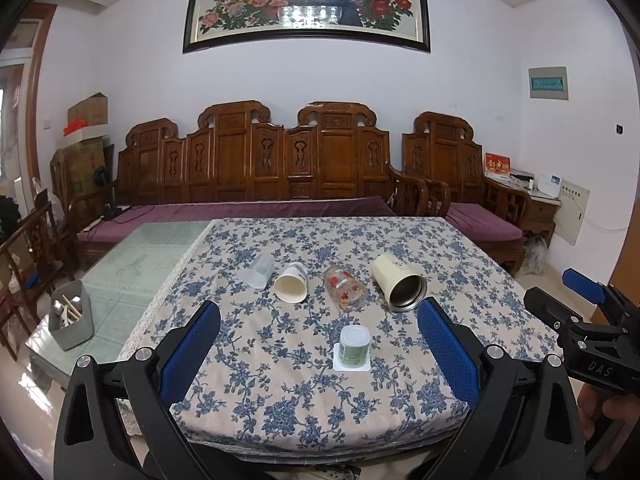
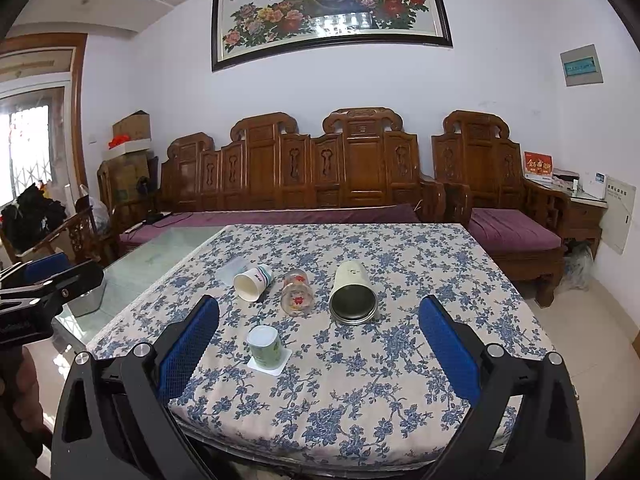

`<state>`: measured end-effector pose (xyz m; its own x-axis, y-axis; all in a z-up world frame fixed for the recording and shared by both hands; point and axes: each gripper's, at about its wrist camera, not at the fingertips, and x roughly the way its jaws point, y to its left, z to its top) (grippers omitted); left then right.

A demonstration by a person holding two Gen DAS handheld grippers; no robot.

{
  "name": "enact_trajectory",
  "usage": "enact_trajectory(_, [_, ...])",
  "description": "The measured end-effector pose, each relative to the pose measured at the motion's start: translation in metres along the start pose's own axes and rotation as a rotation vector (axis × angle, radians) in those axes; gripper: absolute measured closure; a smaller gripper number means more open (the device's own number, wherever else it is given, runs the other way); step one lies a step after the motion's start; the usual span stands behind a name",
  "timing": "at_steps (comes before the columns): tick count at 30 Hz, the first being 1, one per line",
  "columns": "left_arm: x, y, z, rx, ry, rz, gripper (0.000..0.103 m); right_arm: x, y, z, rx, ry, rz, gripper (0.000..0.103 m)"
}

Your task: Flip cup upside down

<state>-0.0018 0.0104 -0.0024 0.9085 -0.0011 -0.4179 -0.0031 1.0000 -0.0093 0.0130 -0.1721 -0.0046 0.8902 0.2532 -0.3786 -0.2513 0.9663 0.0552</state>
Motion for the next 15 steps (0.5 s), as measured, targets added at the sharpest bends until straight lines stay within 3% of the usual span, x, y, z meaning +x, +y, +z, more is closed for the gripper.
enact_trajectory(15, [-0.0031, 0.0019, 0.0028, 0.002, -0.006, 0.001, 0.008, 0.0004, 0.0004, -0.0004, 0.001, 0.002, 0.002, 0.003])
